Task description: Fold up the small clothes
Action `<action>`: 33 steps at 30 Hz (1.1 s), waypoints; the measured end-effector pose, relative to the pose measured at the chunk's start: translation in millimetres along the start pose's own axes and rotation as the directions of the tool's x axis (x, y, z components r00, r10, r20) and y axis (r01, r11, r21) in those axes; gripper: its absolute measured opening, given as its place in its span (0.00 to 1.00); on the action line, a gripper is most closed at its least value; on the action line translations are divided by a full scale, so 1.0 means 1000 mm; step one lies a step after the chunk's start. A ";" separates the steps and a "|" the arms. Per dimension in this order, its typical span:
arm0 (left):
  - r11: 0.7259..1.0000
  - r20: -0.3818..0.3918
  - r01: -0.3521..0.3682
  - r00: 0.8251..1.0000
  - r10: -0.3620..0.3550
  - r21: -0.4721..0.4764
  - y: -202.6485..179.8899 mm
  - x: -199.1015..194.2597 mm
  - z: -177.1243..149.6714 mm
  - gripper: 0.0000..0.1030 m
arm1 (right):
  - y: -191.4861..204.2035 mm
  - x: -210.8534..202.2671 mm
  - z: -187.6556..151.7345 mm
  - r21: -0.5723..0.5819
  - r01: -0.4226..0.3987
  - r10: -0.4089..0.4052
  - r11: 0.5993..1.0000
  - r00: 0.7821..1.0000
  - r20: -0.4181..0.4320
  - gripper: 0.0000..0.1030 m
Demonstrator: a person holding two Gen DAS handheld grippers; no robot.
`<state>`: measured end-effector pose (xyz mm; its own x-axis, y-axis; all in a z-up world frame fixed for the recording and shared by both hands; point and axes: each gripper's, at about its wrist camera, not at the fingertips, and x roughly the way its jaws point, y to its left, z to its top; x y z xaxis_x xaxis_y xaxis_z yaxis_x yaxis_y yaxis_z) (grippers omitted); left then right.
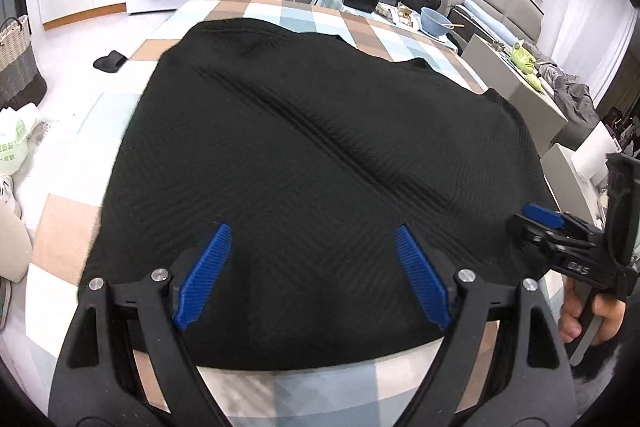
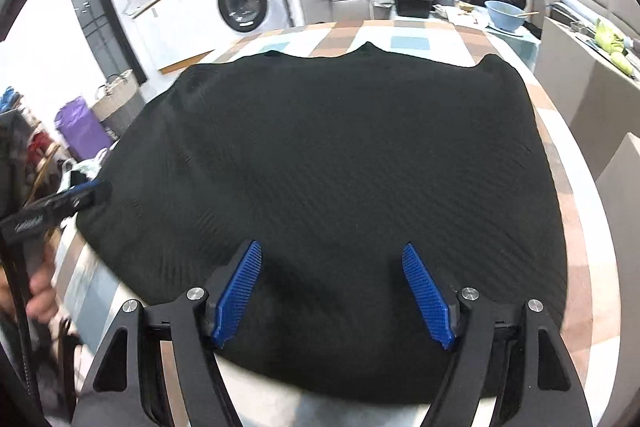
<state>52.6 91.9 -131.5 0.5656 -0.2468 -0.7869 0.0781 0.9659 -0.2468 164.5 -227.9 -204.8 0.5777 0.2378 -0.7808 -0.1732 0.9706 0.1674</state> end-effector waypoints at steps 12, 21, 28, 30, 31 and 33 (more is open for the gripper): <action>0.997 -0.026 -0.033 0.999 0.031 -0.069 -0.008 0.016 0.001 0.81 | -0.004 0.002 -0.008 -0.007 0.047 -0.047 0.999 0.999 -0.006 0.68; 0.994 -0.044 -0.085 0.996 0.082 -0.075 -0.008 0.015 -0.008 0.81 | 0.025 0.005 -0.019 -0.095 0.077 -0.076 0.993 0.997 0.011 0.67; 0.993 -0.040 -0.088 0.996 0.085 -0.082 -0.007 0.013 -0.008 0.81 | 0.019 -0.010 -0.013 -0.025 -0.033 0.034 0.999 0.999 0.033 0.68; 0.994 -0.035 -0.089 0.996 0.087 -0.067 -0.011 0.014 -0.007 0.81 | 0.032 -0.005 -0.011 -0.062 -0.025 0.028 0.998 0.999 0.040 0.68; 0.994 -0.036 -0.093 0.995 0.091 -0.054 -0.015 0.015 -0.007 0.81 | 0.037 -0.001 -0.011 -0.078 -0.021 0.024 0.997 0.999 0.032 0.68; 0.996 -0.051 -0.092 0.995 0.091 -0.018 -0.023 0.019 -0.009 0.81 | 0.046 0.007 -0.014 -0.114 -0.009 0.010 0.993 1.000 0.009 0.68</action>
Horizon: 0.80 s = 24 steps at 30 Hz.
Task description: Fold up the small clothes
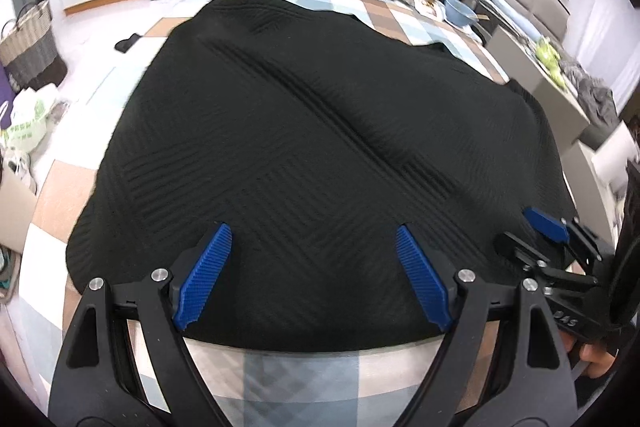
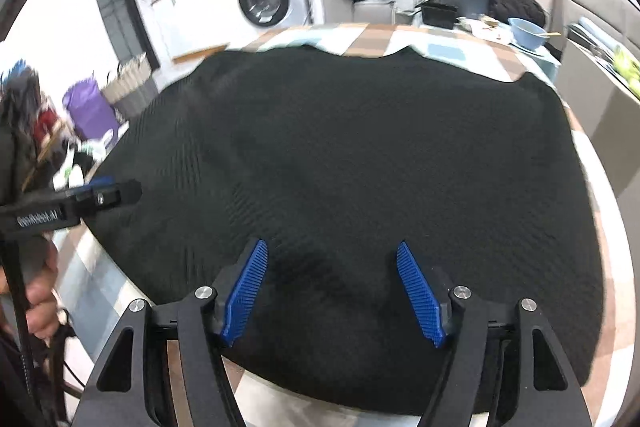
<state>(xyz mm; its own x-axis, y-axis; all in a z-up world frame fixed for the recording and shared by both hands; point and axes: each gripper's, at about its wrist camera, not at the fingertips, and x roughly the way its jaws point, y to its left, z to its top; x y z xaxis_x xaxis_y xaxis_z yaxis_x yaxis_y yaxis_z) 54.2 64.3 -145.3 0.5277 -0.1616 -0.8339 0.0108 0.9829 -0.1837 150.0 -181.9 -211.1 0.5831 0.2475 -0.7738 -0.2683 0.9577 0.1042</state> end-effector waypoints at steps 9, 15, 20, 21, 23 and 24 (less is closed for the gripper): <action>0.998 -0.032 -0.011 0.999 0.013 0.066 -0.010 0.006 -0.004 0.81 | -0.003 0.002 -0.005 -0.027 0.012 -0.012 1.000 1.000 -0.014 0.68; 0.996 -0.042 -0.016 0.999 0.020 0.092 -0.016 0.011 -0.003 0.81 | -0.002 -0.009 -0.002 -0.003 -0.013 0.013 1.000 1.000 0.021 0.68; 0.992 -0.052 -0.029 0.998 0.036 0.126 -0.020 0.015 -0.005 0.81 | 0.000 -0.001 -0.004 -0.026 0.013 -0.013 1.000 1.000 -0.003 0.68; 0.991 -0.059 -0.033 0.997 0.041 0.133 -0.021 0.016 -0.005 0.81 | 0.000 -0.001 -0.004 -0.027 0.013 -0.013 1.000 1.000 -0.004 0.68; 0.989 -0.062 -0.037 0.997 0.046 0.144 -0.021 0.016 -0.006 0.81 | 0.000 -0.001 -0.005 -0.025 0.014 -0.014 1.000 1.000 -0.005 0.68; 0.988 -0.064 -0.040 0.997 0.050 0.150 -0.022 0.017 -0.005 0.81 | 0.001 -0.001 -0.005 -0.027 0.015 -0.015 1.000 1.000 -0.005 0.68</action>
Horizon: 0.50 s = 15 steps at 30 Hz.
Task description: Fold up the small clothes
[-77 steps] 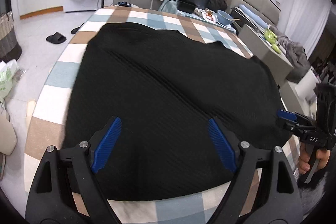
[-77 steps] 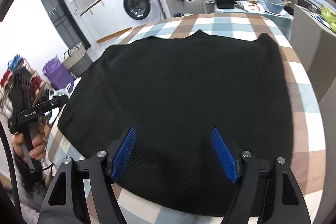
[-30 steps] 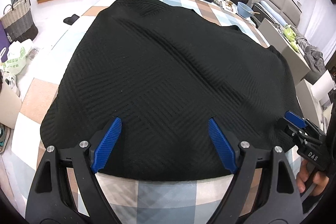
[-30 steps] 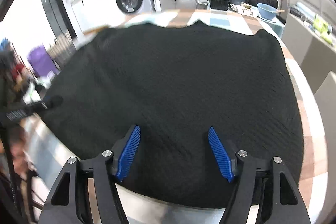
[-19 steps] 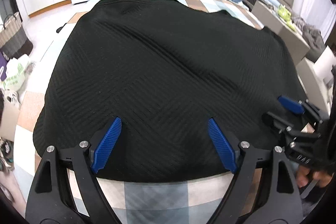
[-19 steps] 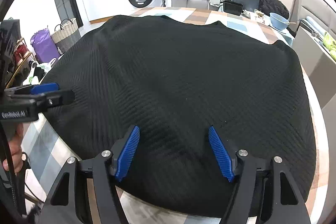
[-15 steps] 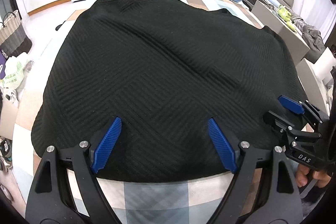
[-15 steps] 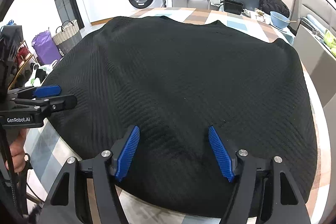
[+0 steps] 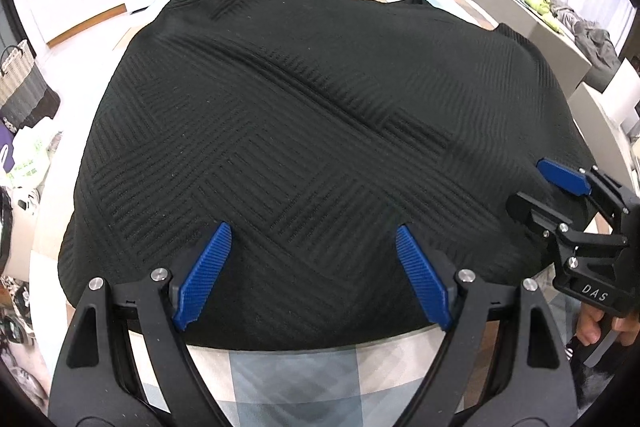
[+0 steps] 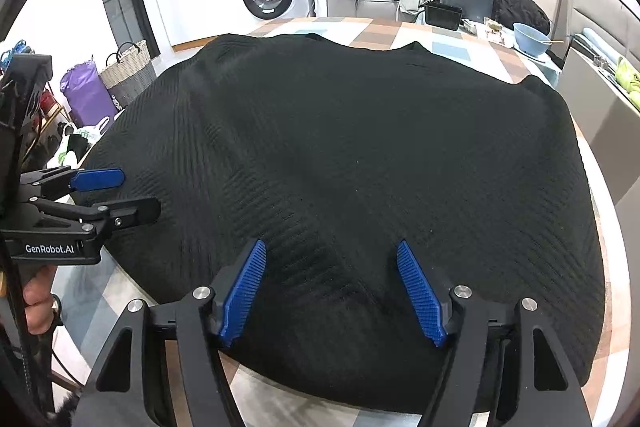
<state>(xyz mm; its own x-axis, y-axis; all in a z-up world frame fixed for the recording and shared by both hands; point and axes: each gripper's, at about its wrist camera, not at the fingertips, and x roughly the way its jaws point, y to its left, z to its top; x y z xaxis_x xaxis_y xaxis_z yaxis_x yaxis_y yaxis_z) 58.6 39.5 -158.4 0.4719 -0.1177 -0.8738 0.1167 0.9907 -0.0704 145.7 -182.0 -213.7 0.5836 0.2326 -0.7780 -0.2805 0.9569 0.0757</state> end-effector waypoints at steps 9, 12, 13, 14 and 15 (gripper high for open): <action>1.000 -0.002 -0.014 1.000 0.014 0.012 -0.003 0.004 0.001 0.84 | -0.001 -0.008 0.001 0.022 -0.023 0.022 0.999 0.999 0.032 0.73; 1.000 -0.006 -0.019 1.000 0.019 0.024 -0.005 0.006 0.001 0.87 | 0.000 -0.003 0.001 0.013 -0.006 0.006 1.000 1.000 0.017 0.74; 0.999 -0.009 -0.022 1.000 0.022 0.031 -0.006 0.006 0.000 0.87 | 0.000 0.000 0.000 0.007 0.004 -0.004 1.000 1.000 0.005 0.74; 0.999 -0.011 -0.025 1.000 0.026 0.039 -0.007 0.007 0.000 0.88 | 0.000 0.001 0.000 0.002 0.012 -0.012 1.000 1.000 0.002 0.74; 0.999 -0.013 -0.027 1.000 0.027 0.044 -0.007 0.007 -0.001 0.88 | 0.001 0.002 -0.001 -0.005 0.018 -0.018 1.000 1.000 0.003 0.74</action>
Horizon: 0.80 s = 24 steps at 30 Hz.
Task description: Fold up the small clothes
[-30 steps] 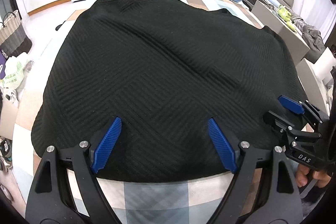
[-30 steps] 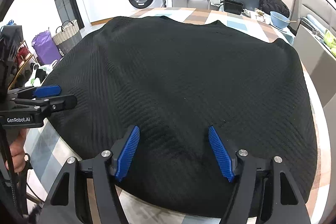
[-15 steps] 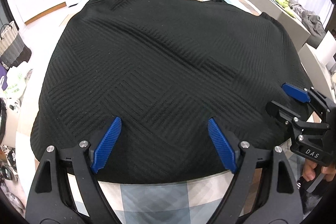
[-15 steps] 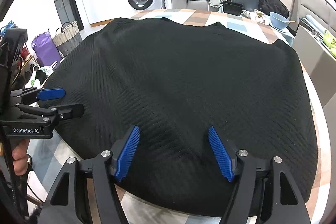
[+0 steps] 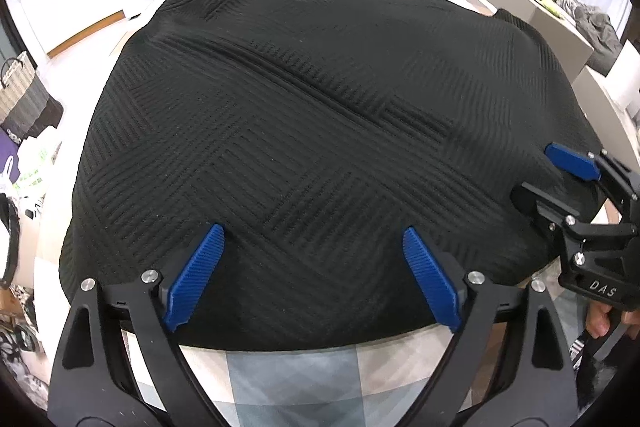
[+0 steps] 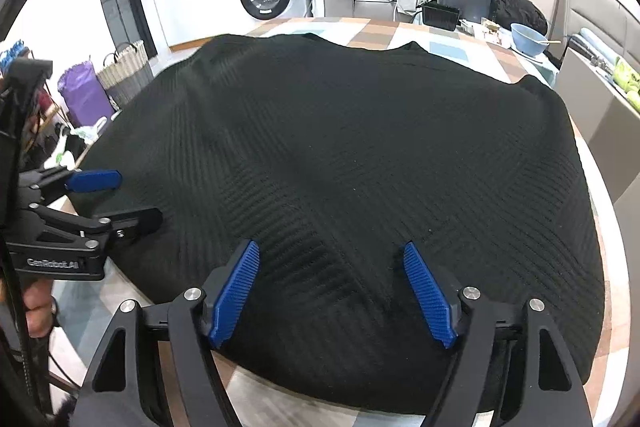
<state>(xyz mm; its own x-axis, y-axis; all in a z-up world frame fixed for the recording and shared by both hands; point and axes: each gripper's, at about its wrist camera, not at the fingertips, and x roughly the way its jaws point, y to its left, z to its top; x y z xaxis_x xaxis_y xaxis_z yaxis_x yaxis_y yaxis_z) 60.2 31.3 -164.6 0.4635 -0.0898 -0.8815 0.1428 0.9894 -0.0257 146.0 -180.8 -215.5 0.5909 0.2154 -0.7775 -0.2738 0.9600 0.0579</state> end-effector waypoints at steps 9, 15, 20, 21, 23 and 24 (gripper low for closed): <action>1.000 -0.004 0.013 1.000 -0.013 -0.012 0.005 -0.004 -0.005 0.88 | 0.001 0.000 -0.003 -0.015 0.011 -0.011 1.000 1.000 -0.003 0.75; 1.000 -0.005 0.012 1.000 -0.012 -0.024 0.010 -0.003 -0.003 0.88 | 0.001 0.001 -0.003 -0.016 0.013 -0.013 1.000 1.000 -0.002 0.76; 1.000 -0.005 -0.003 1.000 0.003 -0.008 0.007 -0.001 -0.005 0.88 | 0.002 0.001 -0.004 -0.025 0.017 -0.017 1.000 1.000 -0.001 0.77; 1.000 -0.005 -0.002 1.000 0.002 -0.009 0.007 -0.002 -0.005 0.88 | 0.002 0.001 -0.004 -0.025 0.017 -0.017 1.000 1.000 -0.001 0.77; 1.000 -0.006 -0.003 1.000 0.003 -0.009 0.007 -0.002 -0.005 0.88 | 0.003 0.001 -0.004 -0.025 0.016 -0.016 1.000 1.000 -0.001 0.77; 1.000 -0.006 -0.003 1.000 0.003 -0.008 0.007 -0.002 -0.005 0.88 | 0.003 0.001 -0.004 -0.025 0.016 -0.016 1.000 1.000 -0.001 0.77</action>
<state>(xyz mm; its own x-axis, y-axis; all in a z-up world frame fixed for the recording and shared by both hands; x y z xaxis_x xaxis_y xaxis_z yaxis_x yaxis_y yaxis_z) 56.1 38.9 -165.7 0.4588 -0.0860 -0.8844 0.1347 0.9905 -0.0264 143.0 -178.8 -218.3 0.5943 0.1994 -0.7791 -0.2828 0.9587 0.0297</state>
